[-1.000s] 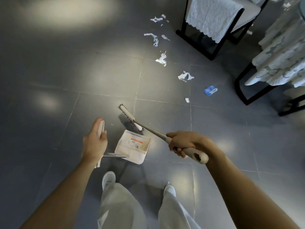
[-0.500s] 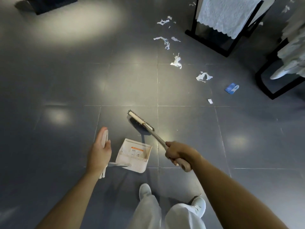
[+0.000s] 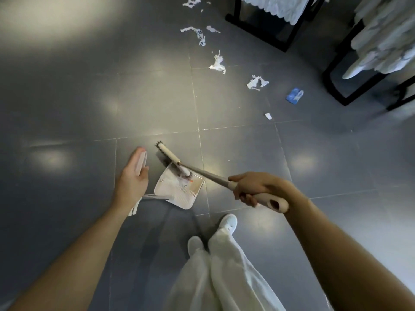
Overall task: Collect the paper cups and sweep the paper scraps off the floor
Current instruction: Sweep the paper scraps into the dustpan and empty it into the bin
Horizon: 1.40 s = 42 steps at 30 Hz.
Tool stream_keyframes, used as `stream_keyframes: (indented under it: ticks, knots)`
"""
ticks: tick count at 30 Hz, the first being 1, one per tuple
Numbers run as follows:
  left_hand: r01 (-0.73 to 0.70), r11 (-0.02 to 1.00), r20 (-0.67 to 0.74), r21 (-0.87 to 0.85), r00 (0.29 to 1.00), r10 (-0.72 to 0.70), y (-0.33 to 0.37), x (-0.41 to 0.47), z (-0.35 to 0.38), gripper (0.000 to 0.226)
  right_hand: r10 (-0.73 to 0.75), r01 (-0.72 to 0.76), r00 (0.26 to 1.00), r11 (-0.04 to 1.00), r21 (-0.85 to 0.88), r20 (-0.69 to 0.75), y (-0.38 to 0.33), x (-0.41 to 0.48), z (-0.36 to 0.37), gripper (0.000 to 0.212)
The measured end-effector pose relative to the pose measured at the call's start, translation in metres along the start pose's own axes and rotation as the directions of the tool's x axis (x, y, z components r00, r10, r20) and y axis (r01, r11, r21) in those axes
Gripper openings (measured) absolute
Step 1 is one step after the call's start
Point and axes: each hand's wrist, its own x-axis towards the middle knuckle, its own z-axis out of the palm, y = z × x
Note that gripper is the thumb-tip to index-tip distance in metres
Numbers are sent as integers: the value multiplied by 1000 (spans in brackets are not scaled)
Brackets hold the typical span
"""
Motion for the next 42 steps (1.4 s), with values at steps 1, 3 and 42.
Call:
stream_keyframes:
  ticks: [1, 3, 42]
  knots:
    - [-31, 1000, 17, -1, 999, 31, 8, 5, 4, 43, -6, 7, 1000, 999, 34, -18, 2, -2, -9, 40]
    - [-75, 997, 53, 9, 996, 74, 22, 18, 14, 44, -10, 15, 998, 995, 96, -58, 6, -5, -29, 39]
    - [-325, 945, 268, 30, 914, 306, 318, 277, 277, 42, 25, 364, 797, 777, 514, -604, 27, 34, -348, 28]
